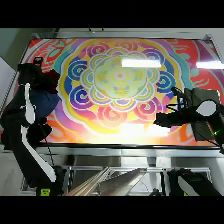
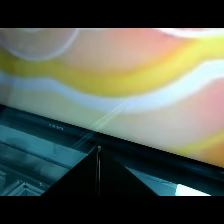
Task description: Fold the shirts.
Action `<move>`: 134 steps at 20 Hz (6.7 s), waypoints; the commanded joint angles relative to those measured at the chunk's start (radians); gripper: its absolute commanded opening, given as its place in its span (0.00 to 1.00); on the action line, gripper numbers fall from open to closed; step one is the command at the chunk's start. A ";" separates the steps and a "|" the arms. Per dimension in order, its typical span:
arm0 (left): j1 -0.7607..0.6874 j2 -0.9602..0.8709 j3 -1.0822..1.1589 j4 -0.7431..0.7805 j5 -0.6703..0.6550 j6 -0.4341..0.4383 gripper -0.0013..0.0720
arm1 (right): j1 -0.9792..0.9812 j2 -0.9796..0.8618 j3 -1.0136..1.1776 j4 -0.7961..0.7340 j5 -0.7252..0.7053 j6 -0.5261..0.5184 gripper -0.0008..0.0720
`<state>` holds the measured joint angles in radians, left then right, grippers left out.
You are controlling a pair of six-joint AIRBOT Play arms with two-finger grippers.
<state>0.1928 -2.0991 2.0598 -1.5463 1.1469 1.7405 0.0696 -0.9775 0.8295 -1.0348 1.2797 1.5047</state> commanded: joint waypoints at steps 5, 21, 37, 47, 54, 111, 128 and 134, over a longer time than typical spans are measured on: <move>-0.203 0.431 -0.041 -0.406 0.118 0.026 0.04 | 0.001 -0.022 0.000 0.008 0.011 -0.039 0.04; -0.875 0.478 -0.380 -0.489 0.323 -0.119 0.04 | 0.000 -0.022 0.000 0.007 0.003 -0.148 0.05; -0.351 0.449 -0.406 -0.226 0.052 -0.143 0.82 | 0.000 -0.022 0.000 0.011 -0.138 -0.147 0.74; -0.149 0.118 -0.286 0.039 0.114 -0.185 0.57 | 0.000 -0.023 0.000 0.045 -0.281 -0.147 0.74; -0.014 0.187 -0.180 0.299 0.254 -0.220 0.57 | 0.001 -0.023 0.000 0.052 -0.271 -0.148 0.74; -0.547 0.801 -1.093 -0.497 0.058 -0.054 0.04 | -0.085 -0.376 -0.047 0.254 -0.100 -0.662 0.72; -0.455 1.279 -0.568 -0.495 0.029 -0.065 0.04 | -0.161 0.271 0.420 0.466 0.034 -0.719 0.04; -0.378 1.473 -0.366 -0.495 0.055 -0.101 0.04 | -0.163 0.413 0.717 0.312 -0.047 -0.689 0.04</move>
<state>-0.2192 -0.7025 1.6119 -2.0460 1.1820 1.6634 -0.0895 -0.6182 1.4300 -0.6601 1.2659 0.8040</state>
